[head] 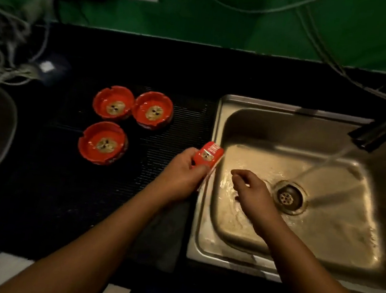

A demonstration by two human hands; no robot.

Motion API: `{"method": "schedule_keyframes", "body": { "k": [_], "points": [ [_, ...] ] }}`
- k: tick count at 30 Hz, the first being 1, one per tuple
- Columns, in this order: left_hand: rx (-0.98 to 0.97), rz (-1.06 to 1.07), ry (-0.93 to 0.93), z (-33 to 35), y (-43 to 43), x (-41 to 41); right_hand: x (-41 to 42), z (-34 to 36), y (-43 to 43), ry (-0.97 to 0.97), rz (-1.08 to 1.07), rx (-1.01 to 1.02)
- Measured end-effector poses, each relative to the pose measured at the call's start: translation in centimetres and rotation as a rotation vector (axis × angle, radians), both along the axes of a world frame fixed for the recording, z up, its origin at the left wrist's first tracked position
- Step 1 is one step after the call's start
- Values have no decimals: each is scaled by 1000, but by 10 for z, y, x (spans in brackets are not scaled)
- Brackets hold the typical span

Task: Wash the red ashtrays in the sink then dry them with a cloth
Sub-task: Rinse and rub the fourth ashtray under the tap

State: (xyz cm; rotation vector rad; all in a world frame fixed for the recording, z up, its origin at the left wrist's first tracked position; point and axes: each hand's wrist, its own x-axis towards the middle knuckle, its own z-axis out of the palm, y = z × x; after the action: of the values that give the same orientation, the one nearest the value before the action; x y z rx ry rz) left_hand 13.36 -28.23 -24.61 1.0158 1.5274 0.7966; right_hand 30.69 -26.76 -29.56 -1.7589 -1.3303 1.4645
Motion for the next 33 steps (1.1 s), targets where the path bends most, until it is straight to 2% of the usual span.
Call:
{"method": "schedule_keyframes", "body": {
  "k": [3,5,7,9,11,13,17,26,29,33],
  "points": [
    [280,-163,388,-5,-16,-32,-36,5,5,-219,254,313],
    [346,-251,677,-15,-21,-54,-58,6,10,-334,443,451],
    [343,-307,866,-20,-22,-71,-77,2,16,-454,642,458],
    [317,-356,969,-26,-21,-82,-91,-4,21,-637,818,418],
    [274,-404,1032,-34,-17,-88,-101,-7,22,-760,893,383],
    [222,-467,1101,-42,-13,-91,-108,-8,22,-774,886,366],
    [198,-469,1163,-53,-10,-95,-109,-10,25,-741,877,346],
    [124,-463,1104,-48,3,-103,-105,-3,38,-685,902,334],
    [73,-441,1104,-28,16,-89,-91,16,50,-634,827,396],
    [231,-458,1075,18,54,-40,-53,64,81,-633,731,468]
  ]
}}
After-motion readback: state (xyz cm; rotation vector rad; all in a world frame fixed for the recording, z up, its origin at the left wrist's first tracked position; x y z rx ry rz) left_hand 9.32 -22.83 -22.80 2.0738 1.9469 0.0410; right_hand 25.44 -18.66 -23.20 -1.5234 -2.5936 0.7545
